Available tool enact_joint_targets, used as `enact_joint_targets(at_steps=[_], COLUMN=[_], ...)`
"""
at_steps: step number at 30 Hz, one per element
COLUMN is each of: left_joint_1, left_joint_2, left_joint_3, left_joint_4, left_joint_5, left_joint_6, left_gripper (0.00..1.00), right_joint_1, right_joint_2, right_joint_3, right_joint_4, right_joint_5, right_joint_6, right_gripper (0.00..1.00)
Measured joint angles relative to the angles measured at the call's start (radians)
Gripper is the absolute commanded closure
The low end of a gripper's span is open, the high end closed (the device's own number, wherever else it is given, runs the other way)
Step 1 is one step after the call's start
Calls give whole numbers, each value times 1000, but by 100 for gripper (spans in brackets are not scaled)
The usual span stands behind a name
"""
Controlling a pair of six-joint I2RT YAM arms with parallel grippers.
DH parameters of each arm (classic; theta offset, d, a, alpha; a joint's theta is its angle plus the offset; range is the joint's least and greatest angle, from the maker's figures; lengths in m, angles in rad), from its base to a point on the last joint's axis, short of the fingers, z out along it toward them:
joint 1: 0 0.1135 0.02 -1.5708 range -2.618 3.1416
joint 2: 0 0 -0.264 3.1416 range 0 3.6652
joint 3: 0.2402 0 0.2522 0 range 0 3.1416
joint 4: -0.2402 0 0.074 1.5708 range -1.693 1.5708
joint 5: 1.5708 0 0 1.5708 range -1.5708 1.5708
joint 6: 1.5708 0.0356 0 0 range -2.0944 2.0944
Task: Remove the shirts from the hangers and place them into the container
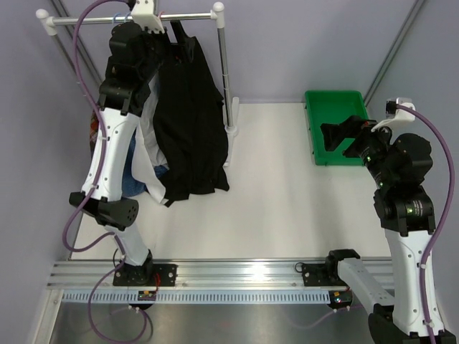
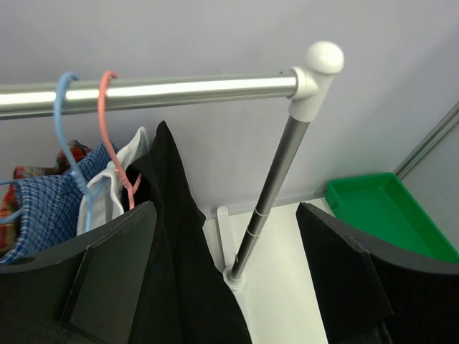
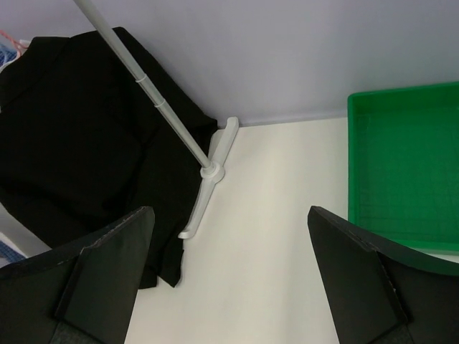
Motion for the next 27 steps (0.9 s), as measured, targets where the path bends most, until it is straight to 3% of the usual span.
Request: enact_joint_targets(at_steps=[10, 27], left_joint_1=[15, 130], left_joint_2=[23, 24], left_joint_3=[-96, -150], left_joint_4=[108, 151], left_joint_5=[22, 130], left_joint_6=[-35, -194], left_gripper=[29, 29], right_joint_1=[0, 0], right_joint_2=[-56, -114], right_joint_3=[-10, -56], right_joint_4=[-39, -57], right_joint_5=[-19, -14], right_joint_6=[-14, -28], right_gripper=[0, 1])
